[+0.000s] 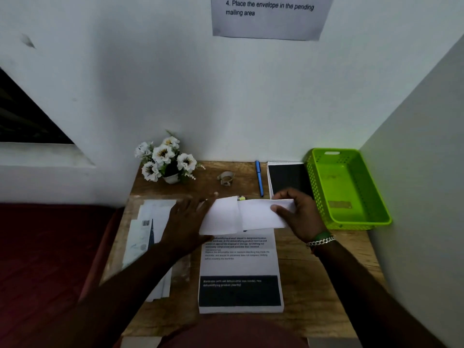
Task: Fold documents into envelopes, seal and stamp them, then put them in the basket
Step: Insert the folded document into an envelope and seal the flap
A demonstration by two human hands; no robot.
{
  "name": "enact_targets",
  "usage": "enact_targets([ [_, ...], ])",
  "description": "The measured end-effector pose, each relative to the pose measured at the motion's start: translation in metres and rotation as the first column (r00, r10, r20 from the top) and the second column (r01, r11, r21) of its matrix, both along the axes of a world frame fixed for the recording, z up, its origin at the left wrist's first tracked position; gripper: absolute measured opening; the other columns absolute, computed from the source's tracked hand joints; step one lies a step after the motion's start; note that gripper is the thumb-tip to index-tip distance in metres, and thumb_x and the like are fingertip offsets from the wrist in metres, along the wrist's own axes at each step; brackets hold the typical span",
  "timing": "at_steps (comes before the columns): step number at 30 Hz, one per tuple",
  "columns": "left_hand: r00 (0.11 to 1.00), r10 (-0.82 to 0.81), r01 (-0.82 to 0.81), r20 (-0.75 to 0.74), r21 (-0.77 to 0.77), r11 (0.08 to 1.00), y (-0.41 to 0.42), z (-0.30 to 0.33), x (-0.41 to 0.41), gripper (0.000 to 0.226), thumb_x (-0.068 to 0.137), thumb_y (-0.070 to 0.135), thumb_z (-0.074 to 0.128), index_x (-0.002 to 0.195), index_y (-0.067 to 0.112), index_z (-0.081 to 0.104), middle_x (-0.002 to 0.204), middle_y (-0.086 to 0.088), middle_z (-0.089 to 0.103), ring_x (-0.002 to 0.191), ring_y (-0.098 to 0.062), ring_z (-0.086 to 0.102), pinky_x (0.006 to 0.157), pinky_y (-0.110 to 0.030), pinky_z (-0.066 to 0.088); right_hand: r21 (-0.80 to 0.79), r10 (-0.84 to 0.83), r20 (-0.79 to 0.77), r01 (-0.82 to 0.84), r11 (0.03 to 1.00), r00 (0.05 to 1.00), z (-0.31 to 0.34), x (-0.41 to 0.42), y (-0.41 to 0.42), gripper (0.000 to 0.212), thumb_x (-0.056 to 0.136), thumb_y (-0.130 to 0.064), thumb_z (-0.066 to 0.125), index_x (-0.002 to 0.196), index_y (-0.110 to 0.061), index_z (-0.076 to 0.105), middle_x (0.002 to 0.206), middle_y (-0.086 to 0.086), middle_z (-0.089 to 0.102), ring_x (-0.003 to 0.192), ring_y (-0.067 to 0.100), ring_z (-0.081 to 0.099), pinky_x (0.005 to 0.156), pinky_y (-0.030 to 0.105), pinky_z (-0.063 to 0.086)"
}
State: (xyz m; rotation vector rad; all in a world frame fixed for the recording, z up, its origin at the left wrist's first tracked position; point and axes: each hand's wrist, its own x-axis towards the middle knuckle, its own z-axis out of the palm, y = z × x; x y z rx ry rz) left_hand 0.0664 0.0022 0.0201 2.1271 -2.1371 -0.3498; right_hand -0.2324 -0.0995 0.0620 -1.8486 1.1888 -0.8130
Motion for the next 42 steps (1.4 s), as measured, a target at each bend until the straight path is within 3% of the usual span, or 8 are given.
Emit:
enact_targets([
  [4, 0.999, -0.04, 0.04, -0.002, 0.007, 0.999, 0.0, 0.003, -0.023, 0.119, 0.072, 0.069, 0.07, 0.158, 0.038, -0.005, 0.159, -0.001, 0.025, 0.144, -0.028, 0.026, 0.118, -0.052, 0.026, 0.022, 0.023, -0.056, -0.022, 1.0, 0.998, -0.002, 0.03, 0.011, 0.014, 0.09, -0.02, 0.07, 0.102, -0.023, 0.062, 0.098, -0.018, 0.061, 0.092, -0.009, 0.056, 0.072, 0.006, 0.042],
  [10, 0.999, -0.034, 0.034, -0.012, 0.003, 0.999, -0.003, 0.002, -0.032, 0.117, 0.072, 0.067, 0.068, 0.158, 0.038, -0.006, 0.157, -0.002, 0.025, 0.143, -0.028, 0.027, 0.116, -0.054, 0.026, 0.057, -0.014, -0.045, 0.017, 0.998, 0.999, -0.012, 0.052, 0.023, 0.029, 0.096, -0.016, 0.06, 0.124, -0.02, 0.052, 0.116, -0.003, 0.06, 0.105, 0.01, 0.057, 0.09, 0.025, 0.046],
  [13, 1.0, -0.018, 0.018, 0.006, -0.003, 1.0, -0.002, 0.005, -0.028, 0.12, 0.072, 0.066, 0.07, 0.158, 0.039, -0.01, 0.157, -0.002, 0.023, 0.142, -0.031, 0.026, 0.116, -0.057, 0.024, 0.136, -0.226, 0.053, 0.217, 0.967, 0.973, -0.01, 0.047, 0.024, 0.037, 0.088, -0.006, 0.068, 0.119, -0.02, 0.053, 0.091, -0.004, 0.063, 0.082, 0.007, 0.06, 0.072, 0.018, 0.045],
  [18, 1.0, -0.023, 0.023, 0.017, -0.006, 1.0, -0.004, 0.01, -0.029, 0.12, 0.073, 0.064, 0.071, 0.158, 0.038, -0.01, 0.158, -0.003, 0.023, 0.143, -0.03, 0.025, 0.117, -0.059, 0.023, 0.149, -0.32, 0.062, 0.308, 0.94, 0.945, -0.013, 0.045, 0.023, 0.03, 0.078, -0.01, 0.081, 0.098, -0.019, 0.06, 0.076, -0.004, 0.07, 0.074, 0.008, 0.067, 0.069, 0.023, 0.054],
  [26, 0.999, -0.04, 0.04, 0.019, -0.001, 0.999, -0.009, 0.004, -0.034, 0.122, 0.072, 0.069, 0.069, 0.158, 0.037, -0.011, 0.159, -0.003, 0.023, 0.143, -0.029, 0.024, 0.114, -0.056, 0.023, 0.058, -0.165, 0.018, 0.163, 0.985, 0.986, -0.017, 0.056, 0.026, 0.016, 0.092, -0.021, 0.059, 0.094, -0.02, 0.075, 0.094, -0.01, 0.074, 0.089, 0.002, 0.066, 0.076, 0.023, 0.054],
  [30, 0.999, -0.03, 0.03, 0.021, 0.015, 0.999, -0.009, 0.005, -0.029, 0.122, 0.073, 0.071, 0.066, 0.156, 0.037, -0.016, 0.16, -0.002, 0.018, 0.143, -0.032, 0.022, 0.115, -0.058, 0.022, 0.023, -0.247, 0.02, 0.246, 0.969, 0.969, -0.026, 0.051, 0.027, 0.018, 0.091, -0.023, 0.059, 0.094, -0.027, 0.077, 0.1, -0.004, 0.07, 0.1, 0.016, 0.062, 0.084, 0.033, 0.051],
  [37, 0.999, -0.02, 0.019, 0.029, 0.034, 0.999, -0.011, 0.007, -0.038, 0.126, 0.069, 0.074, 0.065, 0.157, 0.035, -0.017, 0.159, -0.003, 0.019, 0.14, -0.031, 0.025, 0.11, -0.056, 0.027, 0.265, -0.219, 0.089, 0.189, 0.946, 0.972, -0.025, 0.058, 0.032, 0.02, 0.099, -0.012, 0.055, 0.1, -0.024, 0.071, 0.109, 0.001, 0.064, 0.102, 0.006, 0.058, 0.083, 0.02, 0.043],
  [42, 1.0, -0.008, 0.007, 0.029, 0.032, 0.999, -0.01, 0.01, -0.042, 0.126, 0.07, 0.073, 0.064, 0.157, 0.035, -0.018, 0.158, -0.003, 0.02, 0.138, -0.03, 0.023, 0.108, -0.054, 0.028, 0.257, -0.309, 0.142, 0.266, 0.929, 0.94, -0.027, 0.055, 0.032, 0.02, 0.097, -0.015, 0.057, 0.098, -0.026, 0.073, 0.108, -0.006, 0.068, 0.105, 0.011, 0.061, 0.088, 0.038, 0.053],
])
